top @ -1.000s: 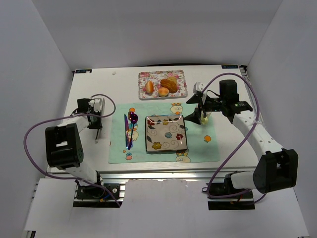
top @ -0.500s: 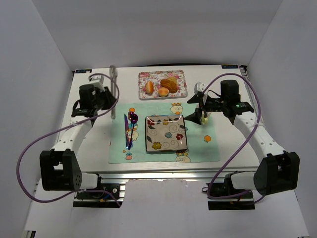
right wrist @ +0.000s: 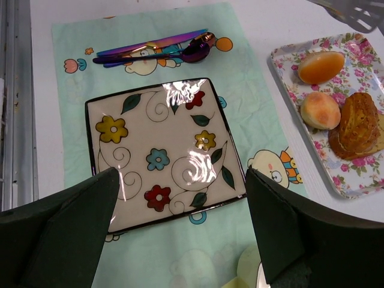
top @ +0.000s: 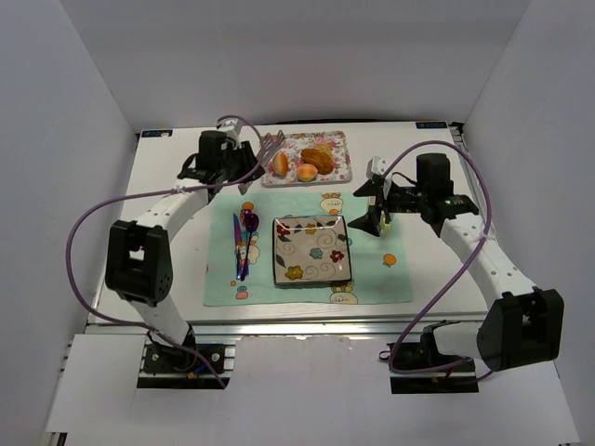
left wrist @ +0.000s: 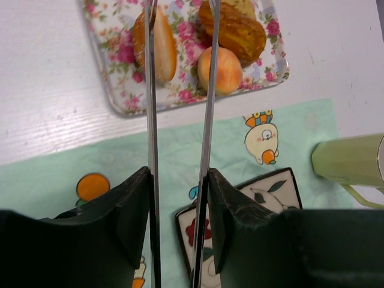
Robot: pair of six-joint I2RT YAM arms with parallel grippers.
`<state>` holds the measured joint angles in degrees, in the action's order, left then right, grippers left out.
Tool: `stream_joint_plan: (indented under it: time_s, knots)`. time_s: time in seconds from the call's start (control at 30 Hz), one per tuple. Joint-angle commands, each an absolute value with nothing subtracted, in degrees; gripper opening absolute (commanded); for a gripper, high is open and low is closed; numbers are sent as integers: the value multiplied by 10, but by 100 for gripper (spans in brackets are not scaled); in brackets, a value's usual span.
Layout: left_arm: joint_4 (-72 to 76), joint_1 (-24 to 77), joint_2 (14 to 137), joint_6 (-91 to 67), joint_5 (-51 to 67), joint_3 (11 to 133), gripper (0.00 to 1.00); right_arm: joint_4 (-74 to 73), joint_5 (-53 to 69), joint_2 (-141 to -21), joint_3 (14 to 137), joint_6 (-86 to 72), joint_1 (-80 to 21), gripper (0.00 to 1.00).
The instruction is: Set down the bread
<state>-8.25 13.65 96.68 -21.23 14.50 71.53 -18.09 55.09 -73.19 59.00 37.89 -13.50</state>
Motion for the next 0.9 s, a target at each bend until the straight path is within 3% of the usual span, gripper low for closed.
stream_joint_plan:
  time_s: [0.0,0.4,0.87]
  knots:
    - [-115,164,984,-194,131,790,51,-169,551,-712,584,376,-128,89]
    - [-244,205,1057,-112,-24,892,56,-162,557,-716,583,367,-120,89]
    - [-273,209,1081,-103,22,906,56,-162,559,-714,578,368,-120,89]
